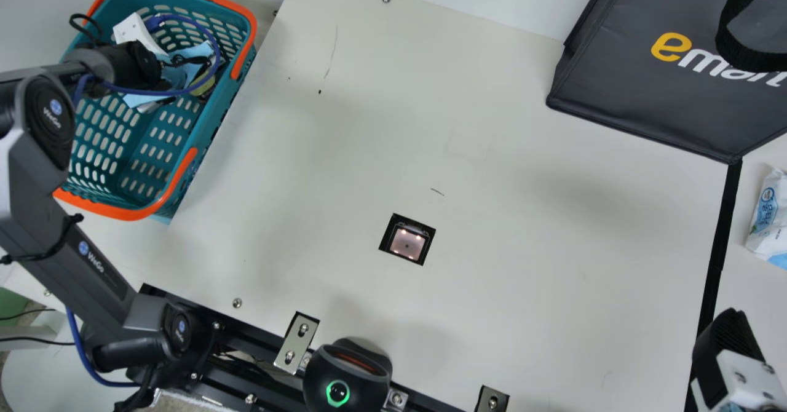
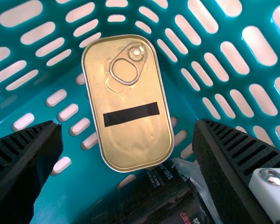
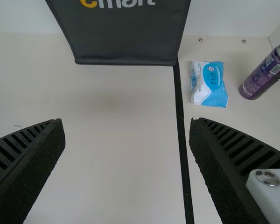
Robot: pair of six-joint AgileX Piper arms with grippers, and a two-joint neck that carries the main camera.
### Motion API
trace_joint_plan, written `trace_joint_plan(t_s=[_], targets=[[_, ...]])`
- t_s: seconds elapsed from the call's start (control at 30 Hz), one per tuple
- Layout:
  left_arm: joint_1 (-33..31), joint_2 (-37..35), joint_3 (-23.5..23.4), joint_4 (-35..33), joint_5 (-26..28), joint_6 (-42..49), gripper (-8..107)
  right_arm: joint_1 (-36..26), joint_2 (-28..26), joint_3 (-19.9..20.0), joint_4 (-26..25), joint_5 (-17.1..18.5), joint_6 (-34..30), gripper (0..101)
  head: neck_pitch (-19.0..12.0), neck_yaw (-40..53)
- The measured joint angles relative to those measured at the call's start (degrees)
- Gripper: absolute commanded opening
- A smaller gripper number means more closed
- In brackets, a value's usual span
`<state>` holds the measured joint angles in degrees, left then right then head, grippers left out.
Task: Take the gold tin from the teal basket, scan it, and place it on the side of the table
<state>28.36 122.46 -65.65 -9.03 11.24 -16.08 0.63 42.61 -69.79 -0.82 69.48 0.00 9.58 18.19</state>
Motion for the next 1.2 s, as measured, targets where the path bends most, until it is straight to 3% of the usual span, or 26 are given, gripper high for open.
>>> trace_joint_plan(t_s=[0.47, 1.03, 1.2], targets=[[1.08, 3.28, -3.2, -9.27, 0.07, 10.47, 90, 0.0, 0.0, 0.0, 0.0, -0.05, 0.0, 95, 0.0, 0.0], [0.68, 8.81, -5.74, -3.97, -2.4, 5.55, 90, 0.0, 0.0, 0.0, 0.0, -0.05, 0.0, 95, 0.0, 0.0], [0.51, 9.73, -6.94, -2.28, -2.17, 3.22, 57, 0.0, 0.0, 0.0, 0.0, -0.05, 0.0, 95, 0.0, 0.09]])
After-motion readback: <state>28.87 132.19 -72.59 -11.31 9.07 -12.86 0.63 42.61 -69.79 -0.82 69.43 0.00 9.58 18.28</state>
